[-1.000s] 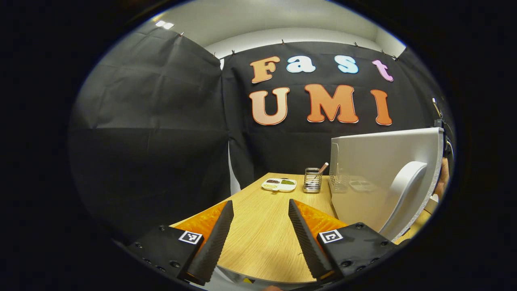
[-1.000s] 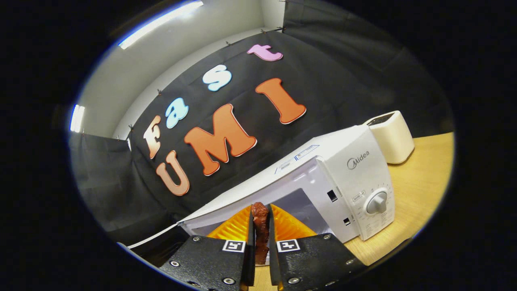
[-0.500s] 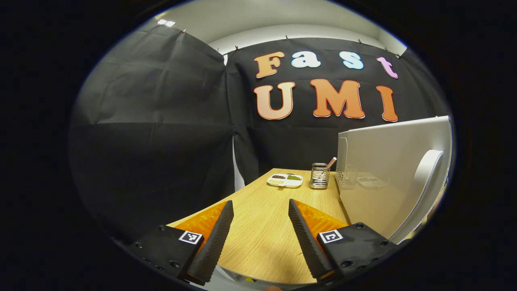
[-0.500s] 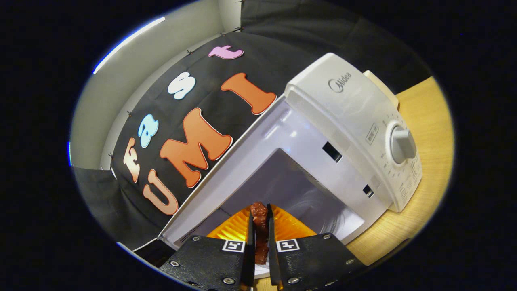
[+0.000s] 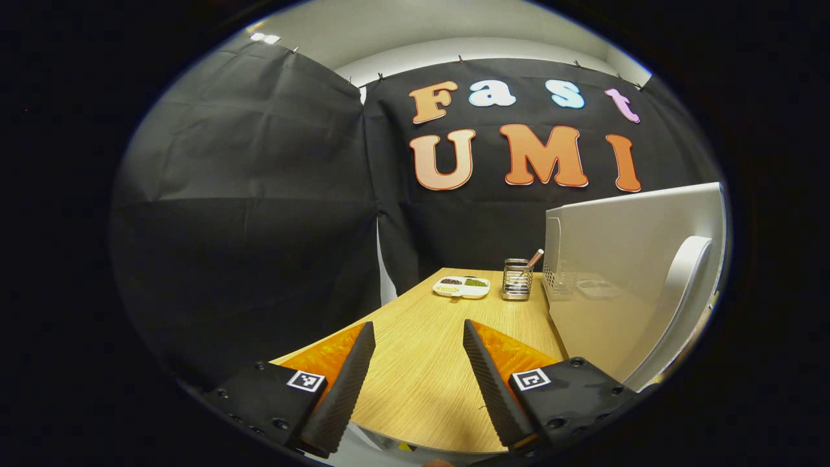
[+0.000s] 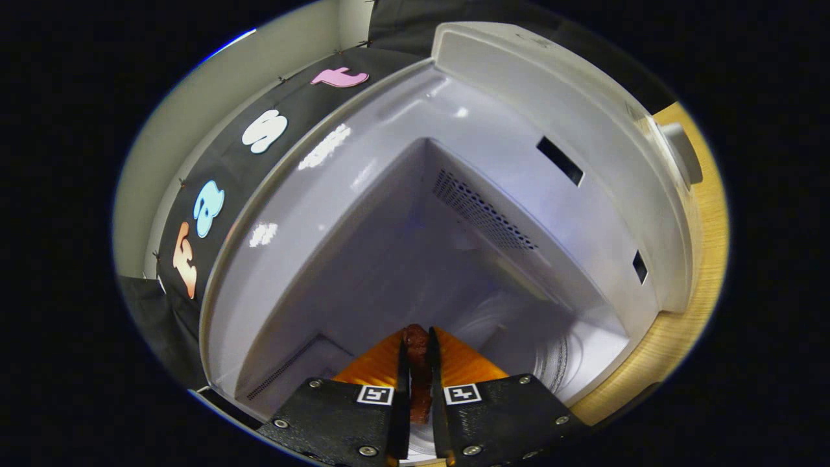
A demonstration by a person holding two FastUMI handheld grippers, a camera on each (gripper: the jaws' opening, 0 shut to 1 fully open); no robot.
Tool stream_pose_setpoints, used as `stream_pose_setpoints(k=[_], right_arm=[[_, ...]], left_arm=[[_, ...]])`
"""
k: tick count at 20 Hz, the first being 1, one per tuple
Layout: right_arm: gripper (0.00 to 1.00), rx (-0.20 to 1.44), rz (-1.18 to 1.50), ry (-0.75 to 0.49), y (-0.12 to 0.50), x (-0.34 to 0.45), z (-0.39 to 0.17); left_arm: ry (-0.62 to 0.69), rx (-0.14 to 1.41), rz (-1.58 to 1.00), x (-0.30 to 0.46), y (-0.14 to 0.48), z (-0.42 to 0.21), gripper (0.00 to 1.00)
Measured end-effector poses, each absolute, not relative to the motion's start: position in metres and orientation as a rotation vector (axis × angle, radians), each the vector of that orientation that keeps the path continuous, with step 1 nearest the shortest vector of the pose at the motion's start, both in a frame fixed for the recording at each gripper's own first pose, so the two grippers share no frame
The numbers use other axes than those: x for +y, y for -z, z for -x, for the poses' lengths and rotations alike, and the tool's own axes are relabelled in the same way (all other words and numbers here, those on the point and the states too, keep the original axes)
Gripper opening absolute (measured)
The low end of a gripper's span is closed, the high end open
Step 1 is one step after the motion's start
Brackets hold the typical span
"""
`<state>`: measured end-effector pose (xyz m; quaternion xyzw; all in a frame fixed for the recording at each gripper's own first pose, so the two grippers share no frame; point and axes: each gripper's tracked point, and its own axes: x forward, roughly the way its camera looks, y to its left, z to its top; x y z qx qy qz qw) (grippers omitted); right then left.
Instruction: Open the microwave oven with the left hand, put the food in, and close the microwave oven.
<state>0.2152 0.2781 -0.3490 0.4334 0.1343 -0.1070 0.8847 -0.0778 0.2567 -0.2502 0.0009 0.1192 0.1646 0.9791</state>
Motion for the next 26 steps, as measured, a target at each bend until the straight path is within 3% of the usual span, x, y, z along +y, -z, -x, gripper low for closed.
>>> stream_pose_setpoints(k=[4, 5, 9, 10, 11, 16, 17, 18, 22, 26], right_arm=[[0.14, 0.273, -0.822, 0.227, 0.352, 0.279, -0.216], [0.14, 0.274, -0.767, 0.223, 0.352, 0.279, -0.215], [0.21, 0.308, -0.579, 0.201, 0.352, 0.274, -0.211], [0.25, 0.326, -0.554, 0.191, 0.356, 0.272, -0.208], [0.27, 0.344, -0.54, 0.185, 0.36, 0.269, -0.205], [0.41, 0.415, -0.439, 0.177, 0.376, 0.255, -0.199], [0.42, 0.426, -0.415, 0.169, 0.378, 0.255, -0.197], [0.44, 0.443, -0.382, 0.166, 0.38, 0.255, -0.194], [0.59, 0.429, -0.287, 0.1, 0.364, 0.255, -0.181], [0.73, 0.437, -0.156, -0.016, 0.335, 0.26, -0.147]], left_arm=[[-0.329, 0.232, -0.015, 0.254, 0.244, 0.085, 0.86], [-0.326, 0.229, -0.017, 0.252, 0.243, 0.088, 0.89], [-0.315, 0.217, -0.019, 0.245, 0.238, 0.092, 0.89], [-0.312, 0.215, -0.016, 0.244, 0.236, 0.093, 0.86], [-0.309, 0.214, -0.013, 0.243, 0.237, 0.093, 0.89], [-0.295, 0.213, -0.021, 0.235, 0.231, 0.092, 0.86], [-0.288, 0.21, -0.025, 0.232, 0.229, 0.091, 0.89], [-0.282, 0.212, -0.029, 0.229, 0.228, 0.09, 0.86], [-0.243, 0.212, -0.033, 0.212, 0.223, 0.084, 0.89], [-0.207, 0.216, -0.028, 0.194, 0.222, 0.079, 0.86]])
